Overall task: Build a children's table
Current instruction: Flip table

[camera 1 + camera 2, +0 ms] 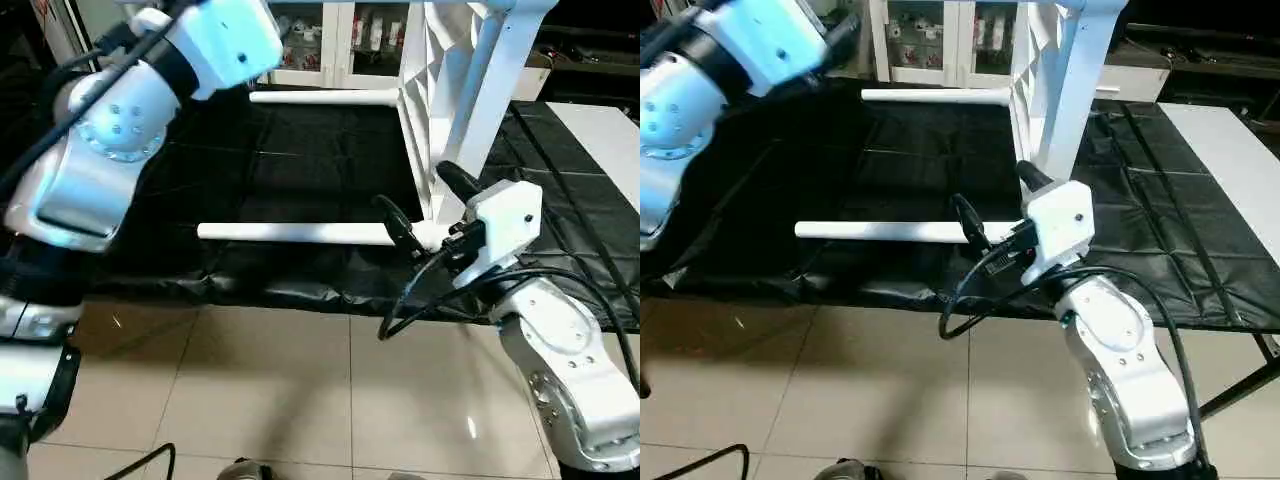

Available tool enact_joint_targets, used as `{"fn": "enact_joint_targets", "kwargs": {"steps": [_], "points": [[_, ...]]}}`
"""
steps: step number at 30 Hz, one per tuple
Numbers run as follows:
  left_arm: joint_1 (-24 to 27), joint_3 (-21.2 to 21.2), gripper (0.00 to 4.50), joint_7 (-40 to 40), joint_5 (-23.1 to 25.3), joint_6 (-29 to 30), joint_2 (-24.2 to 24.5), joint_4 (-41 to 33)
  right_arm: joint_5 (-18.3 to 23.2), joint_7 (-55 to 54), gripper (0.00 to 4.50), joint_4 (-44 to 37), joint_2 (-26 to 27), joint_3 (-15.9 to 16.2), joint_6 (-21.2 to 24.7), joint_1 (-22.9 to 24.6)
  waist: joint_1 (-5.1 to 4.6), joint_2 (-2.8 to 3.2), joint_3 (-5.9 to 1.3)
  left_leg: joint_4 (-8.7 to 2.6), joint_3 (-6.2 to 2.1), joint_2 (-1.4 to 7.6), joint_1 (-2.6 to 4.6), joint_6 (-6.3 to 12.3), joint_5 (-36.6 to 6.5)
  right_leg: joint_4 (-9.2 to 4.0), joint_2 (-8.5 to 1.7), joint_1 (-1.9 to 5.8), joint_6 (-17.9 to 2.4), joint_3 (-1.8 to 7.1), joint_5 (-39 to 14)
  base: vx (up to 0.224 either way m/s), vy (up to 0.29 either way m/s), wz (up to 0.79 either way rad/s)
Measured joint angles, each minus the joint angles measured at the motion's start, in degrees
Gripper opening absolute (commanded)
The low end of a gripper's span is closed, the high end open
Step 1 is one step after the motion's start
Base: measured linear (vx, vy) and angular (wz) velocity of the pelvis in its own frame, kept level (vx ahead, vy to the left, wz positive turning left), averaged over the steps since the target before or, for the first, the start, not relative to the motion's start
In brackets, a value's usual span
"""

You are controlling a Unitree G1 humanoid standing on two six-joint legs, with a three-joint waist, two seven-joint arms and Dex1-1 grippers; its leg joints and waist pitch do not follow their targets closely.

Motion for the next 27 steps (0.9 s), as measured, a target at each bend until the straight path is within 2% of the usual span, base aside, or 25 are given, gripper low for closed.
{"fn": "enact_joint_targets", "kwargs": {"steps": [8, 15, 17, 20, 23, 25, 27], "points": [[-6.28, -2.25, 4.5, 2.37, 5.01, -6.61, -1.14, 13.77, -1.72, -0.53, 4.45, 1.39, 1.68, 1.59, -0.18, -1.28, 0.29, 0.0, 0.0, -0.03, 0.0, -0.01, -0.02, -0.01, 0.0, 0.0, 0.0, -0.03, -0.12, -0.01, 0.07, 0.0, 0.0, 0.0], [-9.34, -2.88, 4.5, 4.59, 7.15, -10.48, -2.63, 22.5, -1.34, 1.48, 4.45, 1.41, 2.32, 3.97, -0.69, -1.41, 0.39, 0.02, 0.01, -0.29, 0.02, -0.02, -0.02, -0.05, 0.02, -0.06, 0.0, -0.13, -0.13, -0.01, 0.08, 0.0, 0.0, 0.0], [-9.48, -2.83, 4.23, 4.77, 7.13, -11.09, -3.02, 23.12, -1.33, 2.32, 4.5, 1.4, 1.76, 4.37, -0.59, -1.06, 0.49, 0.02, 0.01, -0.31, 0.02, -0.01, -0.02, -0.05, 0.02, -0.06, 0.01, -0.14, -0.13, -0.03, 0.07, 0.0, 0.0, 0.0], [-9.87, -2.73, 4.12, 4.76, 6.84, -12.28, -3.63, 24.54, -1.48, 2.7, 4.5, 1.4, 1.58, 5.1, -0.48, -0.8, 0.67, 0.02, 0.01, -0.32, 0.02, -0.01, -0.02, -0.06, 0.03, -0.06, 0.01, -0.14, -0.13, -0.02, 0.08, 0.0, 0.0, 0.0], [-10.78, -2.59, 3.77, 4.75, 6.53, -13.04, -4.28, 26.1, -1.49, 2.76, 4.5, 1.4, 1.63, 5.28, -0.48, -0.8, 0.87, 0.02, 0.01, -0.32, 0.02, -0.01, -0.02, -0.06, 0.03, -0.06, 0.0, -0.14, -0.15, -0.02, 0.09, 0.0, 0.0, 0.0], [-11.32, -1.8, 3.75, 4.77, 6.13, -13.43, -4.67, 27.02, -1.63, 2.92, 4.5, 1.4, 1.63, 5.33, -0.48, -0.79, 0.93, 0.02, 0.01, -0.32, 0.02, -0.01, 0.0, -0.06, 0.03, -0.06, 0.0, -0.14, -0.17, -0.02, 0.1, 0.0, 0.0, 0.0], [-11.43, -1.09, 3.43, 4.81, 5.87, -13.44, -4.8, 27.68, -1.65, 3.16, 4.5, 1.4, 1.63, 5.33, -0.48, -0.79, 0.93, 0.02, 0.01, -0.32, 0.02, -0.01, 0.0, -0.06, 0.02, -0.06, 0.0, -0.14, -0.18, -0.02, 0.11, 0.0, 0.0, 0.0]]}}
